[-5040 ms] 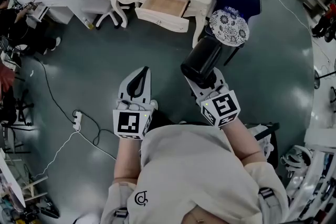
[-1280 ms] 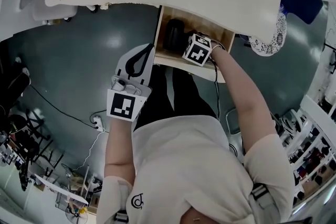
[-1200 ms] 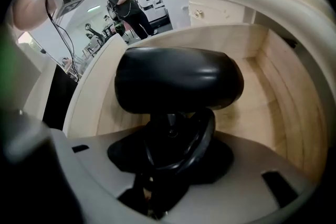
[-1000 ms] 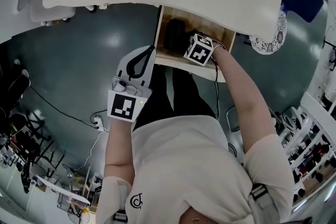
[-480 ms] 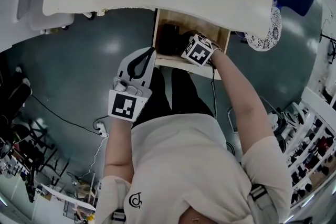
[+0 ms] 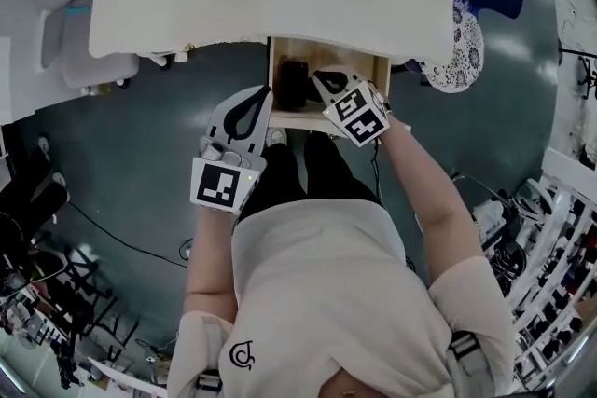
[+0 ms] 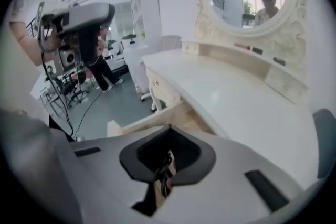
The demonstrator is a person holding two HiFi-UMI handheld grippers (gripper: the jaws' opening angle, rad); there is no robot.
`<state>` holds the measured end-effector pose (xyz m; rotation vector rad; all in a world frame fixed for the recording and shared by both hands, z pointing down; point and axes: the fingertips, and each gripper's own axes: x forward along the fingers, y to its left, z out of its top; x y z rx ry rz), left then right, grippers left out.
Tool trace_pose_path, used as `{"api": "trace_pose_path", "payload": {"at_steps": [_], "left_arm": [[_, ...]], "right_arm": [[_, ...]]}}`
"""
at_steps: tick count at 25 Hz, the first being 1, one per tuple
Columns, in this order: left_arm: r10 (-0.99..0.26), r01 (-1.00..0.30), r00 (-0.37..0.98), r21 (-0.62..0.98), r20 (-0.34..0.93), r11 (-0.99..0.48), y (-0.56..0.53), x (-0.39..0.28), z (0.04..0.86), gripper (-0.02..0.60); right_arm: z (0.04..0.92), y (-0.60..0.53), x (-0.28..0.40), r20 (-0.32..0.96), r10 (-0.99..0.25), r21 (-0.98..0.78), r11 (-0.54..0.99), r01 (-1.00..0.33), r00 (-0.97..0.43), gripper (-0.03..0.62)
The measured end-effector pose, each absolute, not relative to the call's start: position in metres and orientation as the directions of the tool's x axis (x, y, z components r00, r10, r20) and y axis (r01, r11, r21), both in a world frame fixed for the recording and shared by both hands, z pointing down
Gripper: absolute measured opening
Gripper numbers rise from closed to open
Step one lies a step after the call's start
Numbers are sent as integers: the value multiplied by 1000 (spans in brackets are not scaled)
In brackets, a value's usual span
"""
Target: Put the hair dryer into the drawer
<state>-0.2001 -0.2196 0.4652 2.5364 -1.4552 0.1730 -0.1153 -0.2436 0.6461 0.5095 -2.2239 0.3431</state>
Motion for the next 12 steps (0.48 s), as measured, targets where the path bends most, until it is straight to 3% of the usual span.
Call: {"api": "trace_pose_path", "payload": {"at_steps": [6, 12], "left_arm": [[-832, -854, 517, 56, 201, -517, -232, -195, 443, 12], [-855, -872, 485, 25, 183, -489, -241, -204, 412, 12]], "right_arm": [[552, -266, -111, 529, -470, -66, 808, -586, -707, 8], [457, -269, -92, 328, -581, -61, 773, -631, -745, 6]]}}
